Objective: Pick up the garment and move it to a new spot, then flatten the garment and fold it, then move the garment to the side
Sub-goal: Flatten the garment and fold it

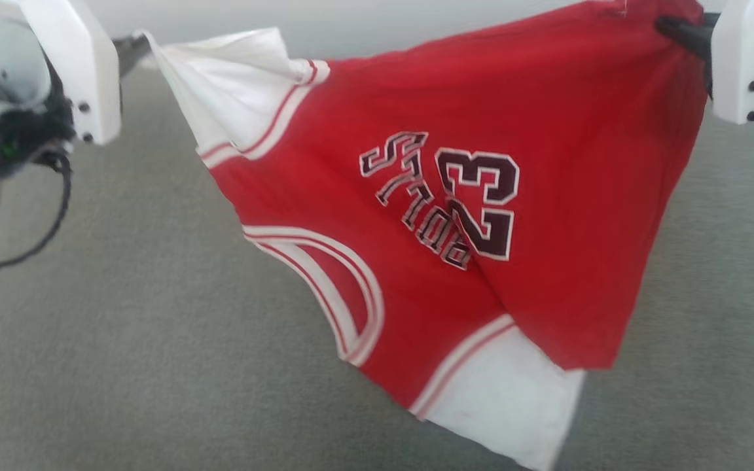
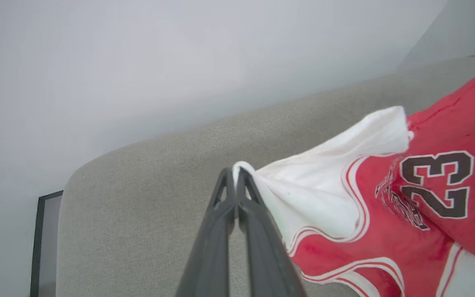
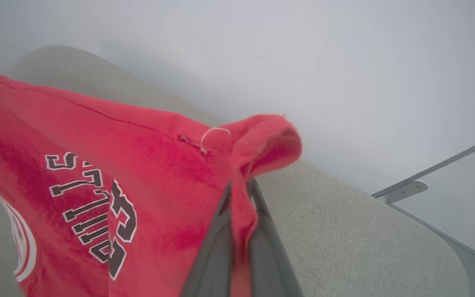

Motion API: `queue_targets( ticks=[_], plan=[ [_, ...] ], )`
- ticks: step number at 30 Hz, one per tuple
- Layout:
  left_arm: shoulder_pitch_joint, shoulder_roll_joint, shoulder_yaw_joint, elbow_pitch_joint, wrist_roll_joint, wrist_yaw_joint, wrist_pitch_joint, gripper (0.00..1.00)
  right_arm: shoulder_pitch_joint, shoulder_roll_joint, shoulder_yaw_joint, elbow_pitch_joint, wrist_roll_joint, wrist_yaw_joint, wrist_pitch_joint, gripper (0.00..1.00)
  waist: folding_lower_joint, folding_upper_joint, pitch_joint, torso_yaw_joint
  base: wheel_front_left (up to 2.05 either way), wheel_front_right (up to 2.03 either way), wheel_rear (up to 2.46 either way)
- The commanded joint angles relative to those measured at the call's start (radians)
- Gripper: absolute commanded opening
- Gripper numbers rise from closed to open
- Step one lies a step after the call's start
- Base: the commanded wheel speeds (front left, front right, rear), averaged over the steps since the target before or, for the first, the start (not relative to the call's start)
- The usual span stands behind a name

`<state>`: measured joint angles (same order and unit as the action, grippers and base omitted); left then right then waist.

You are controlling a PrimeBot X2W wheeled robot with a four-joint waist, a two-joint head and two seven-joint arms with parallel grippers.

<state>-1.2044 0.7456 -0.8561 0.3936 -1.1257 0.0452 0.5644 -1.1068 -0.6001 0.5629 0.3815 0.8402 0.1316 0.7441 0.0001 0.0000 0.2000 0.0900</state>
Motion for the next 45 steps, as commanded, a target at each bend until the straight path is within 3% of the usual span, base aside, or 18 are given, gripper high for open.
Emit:
queue_targets(
  ticks=[1, 13, 19, 28, 35, 45],
  plan=[
    [-0.021, 0.003, 0.001, 0.003, 0.005, 0.007, 0.013, 0.0, 0.018, 0.001, -0.012, -0.013, -0.005, -0.002, 0.006, 0.0, -0.0001, 0.0, -0.032, -0.03, 0.0, 0.0, 0.0],
    [-0.16, -0.018, -0.007, 0.073, 0.048, -0.002, 0.076, 0.0, 0.029, 0.028, -0.117, -0.081, -0.064, -0.002, 0.045, 0.0, -0.0001, 0.0, -0.099, -0.088, 0.0, 0.0, 0.0],
    [-0.22, -0.032, -0.006, 0.124, 0.086, -0.027, 0.025, 0.0, 0.017, 0.055, -0.14, -0.096, -0.106, -0.002, 0.027, 0.0, -0.0001, 0.0, -0.069, -0.104, 0.0, 0.0, 0.0],
    [-0.371, -0.103, 0.009, 0.253, 0.196, -0.089, -0.205, 0.0, -0.092, 0.113, -0.15, -0.01, -0.212, -0.002, -0.15, 0.0, -0.0001, 0.0, 0.081, -0.101, 0.0, 0.0, 0.0],
    [-0.507, -0.157, 0.021, 0.371, 0.284, -0.103, -0.402, 0.0, -0.213, 0.175, -0.127, 0.129, -0.316, -0.002, -0.32, 0.0, -0.0001, 0.0, 0.191, -0.097, 0.0, 0.0, 0.0],
    [-0.718, -0.227, 0.036, 0.519, 0.425, -0.089, -0.794, 0.0, -0.434, 0.258, -0.157, 0.381, -0.58, -0.002, -0.757, 0.0, -0.0001, 0.0, 0.308, -0.076, 0.0, 0.0, 0.0]
  ],
)
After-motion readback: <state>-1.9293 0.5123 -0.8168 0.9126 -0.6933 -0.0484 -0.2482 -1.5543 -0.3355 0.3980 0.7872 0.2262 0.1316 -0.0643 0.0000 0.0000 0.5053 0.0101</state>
